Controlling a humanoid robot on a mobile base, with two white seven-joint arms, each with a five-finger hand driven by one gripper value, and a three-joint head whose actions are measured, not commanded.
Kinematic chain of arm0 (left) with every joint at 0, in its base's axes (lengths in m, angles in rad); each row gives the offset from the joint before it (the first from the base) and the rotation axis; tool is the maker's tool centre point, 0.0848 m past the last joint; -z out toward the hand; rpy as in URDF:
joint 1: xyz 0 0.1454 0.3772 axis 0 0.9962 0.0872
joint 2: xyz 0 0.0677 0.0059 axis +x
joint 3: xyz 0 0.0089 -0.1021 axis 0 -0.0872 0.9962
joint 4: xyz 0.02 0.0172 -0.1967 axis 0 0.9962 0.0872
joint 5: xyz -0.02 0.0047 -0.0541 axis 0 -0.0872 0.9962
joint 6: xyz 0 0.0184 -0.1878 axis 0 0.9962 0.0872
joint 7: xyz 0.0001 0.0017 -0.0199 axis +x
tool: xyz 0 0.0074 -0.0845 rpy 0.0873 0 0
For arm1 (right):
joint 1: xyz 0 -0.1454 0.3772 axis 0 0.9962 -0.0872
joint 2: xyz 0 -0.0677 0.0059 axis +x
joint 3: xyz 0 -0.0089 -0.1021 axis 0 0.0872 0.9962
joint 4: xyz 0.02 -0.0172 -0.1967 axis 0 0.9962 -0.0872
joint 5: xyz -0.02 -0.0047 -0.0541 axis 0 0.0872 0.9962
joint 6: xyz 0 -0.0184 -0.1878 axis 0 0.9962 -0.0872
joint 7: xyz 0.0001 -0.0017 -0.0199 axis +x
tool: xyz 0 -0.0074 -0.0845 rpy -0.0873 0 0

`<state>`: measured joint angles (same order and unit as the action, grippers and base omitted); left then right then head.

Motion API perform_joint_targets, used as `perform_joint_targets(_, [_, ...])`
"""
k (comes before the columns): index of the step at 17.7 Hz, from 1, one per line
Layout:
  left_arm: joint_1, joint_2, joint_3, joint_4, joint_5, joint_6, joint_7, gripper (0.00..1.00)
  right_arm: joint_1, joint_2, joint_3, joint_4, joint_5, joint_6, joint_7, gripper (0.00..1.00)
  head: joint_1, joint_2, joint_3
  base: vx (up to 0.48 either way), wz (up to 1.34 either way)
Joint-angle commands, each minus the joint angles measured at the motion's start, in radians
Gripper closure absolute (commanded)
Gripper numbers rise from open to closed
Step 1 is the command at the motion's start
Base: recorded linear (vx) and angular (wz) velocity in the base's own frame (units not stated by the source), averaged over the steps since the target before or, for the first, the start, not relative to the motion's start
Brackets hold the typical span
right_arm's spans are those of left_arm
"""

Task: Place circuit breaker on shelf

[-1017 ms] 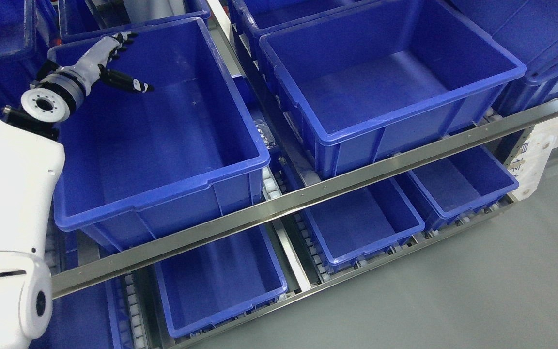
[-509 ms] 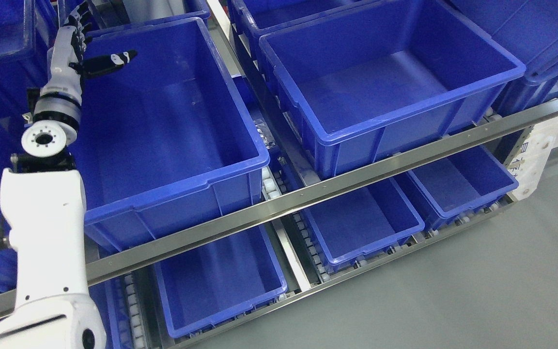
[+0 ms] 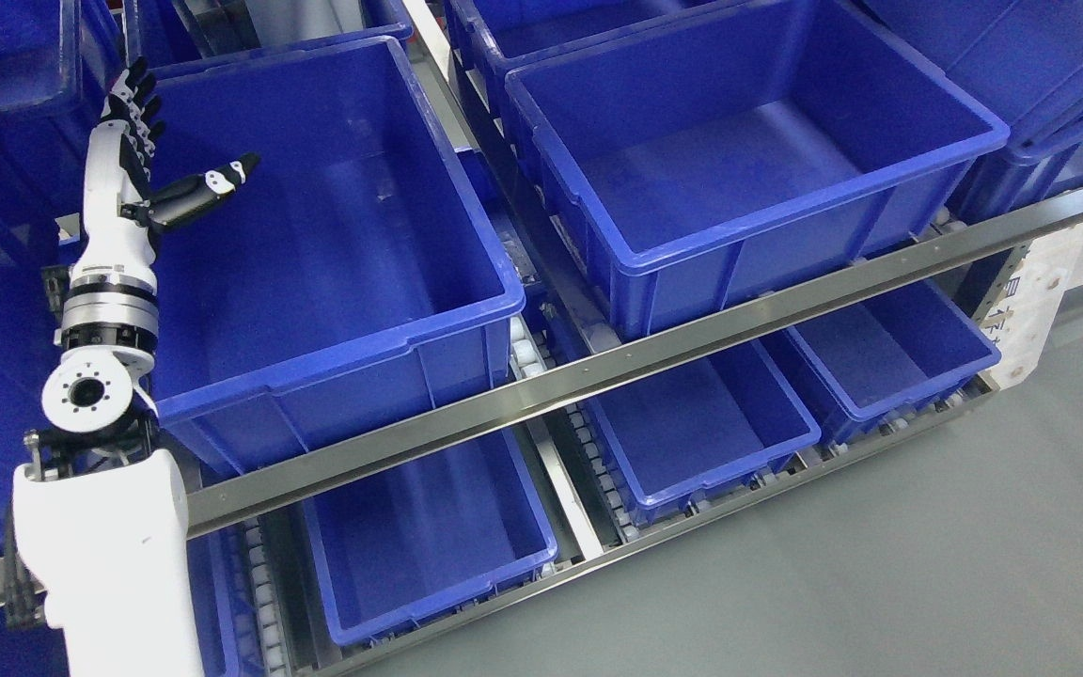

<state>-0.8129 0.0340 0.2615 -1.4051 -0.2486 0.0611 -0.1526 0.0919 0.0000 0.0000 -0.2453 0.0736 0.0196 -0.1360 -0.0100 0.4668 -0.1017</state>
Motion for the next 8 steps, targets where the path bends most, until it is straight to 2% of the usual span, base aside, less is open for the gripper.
perform_joint_targets(1, [0.084, -0.017, -0.044, -0.275, 0.014, 0.006, 0.001, 0.00, 0.000, -0.017, 0.020, 0.000, 0.000, 0.059, -0.001, 0.00, 0.0000, 0.000, 0.000, -0.133, 0.02])
perform_joint_targets(8, [0.139, -0.017, -0.067, -0.275, 0.014, 0.014, -0.001, 0.00, 0.000, -0.017, 0.020, 0.000, 0.000, 0.059, -0.001, 0.00, 0.0000, 0.000, 0.000, -0.155, 0.10])
